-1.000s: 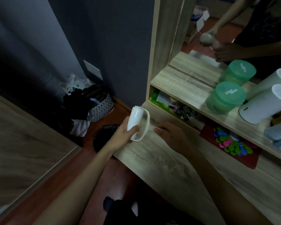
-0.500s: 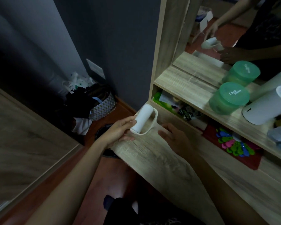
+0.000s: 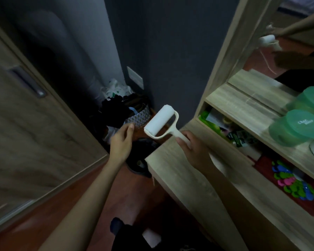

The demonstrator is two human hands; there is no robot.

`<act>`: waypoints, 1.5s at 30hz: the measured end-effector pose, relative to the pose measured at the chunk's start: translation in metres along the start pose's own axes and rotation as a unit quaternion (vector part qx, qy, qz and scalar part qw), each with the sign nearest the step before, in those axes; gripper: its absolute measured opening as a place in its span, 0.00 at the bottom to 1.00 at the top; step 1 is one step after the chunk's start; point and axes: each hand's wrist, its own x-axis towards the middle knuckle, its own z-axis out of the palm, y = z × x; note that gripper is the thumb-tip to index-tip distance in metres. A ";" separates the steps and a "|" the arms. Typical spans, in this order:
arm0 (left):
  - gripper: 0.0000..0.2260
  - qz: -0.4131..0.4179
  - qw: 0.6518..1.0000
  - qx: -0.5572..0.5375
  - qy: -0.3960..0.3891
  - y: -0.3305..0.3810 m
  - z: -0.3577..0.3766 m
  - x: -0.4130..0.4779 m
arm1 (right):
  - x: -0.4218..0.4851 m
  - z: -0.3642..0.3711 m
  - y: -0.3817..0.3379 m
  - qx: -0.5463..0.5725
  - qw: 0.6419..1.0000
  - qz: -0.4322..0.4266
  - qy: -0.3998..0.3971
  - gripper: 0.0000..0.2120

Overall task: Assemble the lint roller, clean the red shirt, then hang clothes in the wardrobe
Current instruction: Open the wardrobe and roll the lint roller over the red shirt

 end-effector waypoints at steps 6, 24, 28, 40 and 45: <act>0.18 0.081 0.983 0.108 0.123 -0.033 -0.091 0.017 | 0.031 0.061 -0.051 0.042 0.998 -0.035 -0.021 0.09; 0.22 0.319 0.785 0.529 -0.036 -0.142 -0.340 0.197 | 0.097 0.275 -0.209 0.105 0.991 -0.028 0.078 0.07; 0.22 0.337 0.687 0.634 -0.117 -0.139 -0.349 0.229 | 0.104 0.289 -0.220 0.104 0.990 -0.033 0.087 0.09; 0.14 0.358 0.598 0.703 -0.141 -0.131 -0.344 0.253 | 0.140 0.286 -0.225 0.114 0.990 -0.046 0.067 0.10; 0.03 0.346 0.609 0.702 -0.130 -0.136 -0.349 0.248 | 0.150 0.286 -0.227 0.115 0.991 -0.053 0.034 0.13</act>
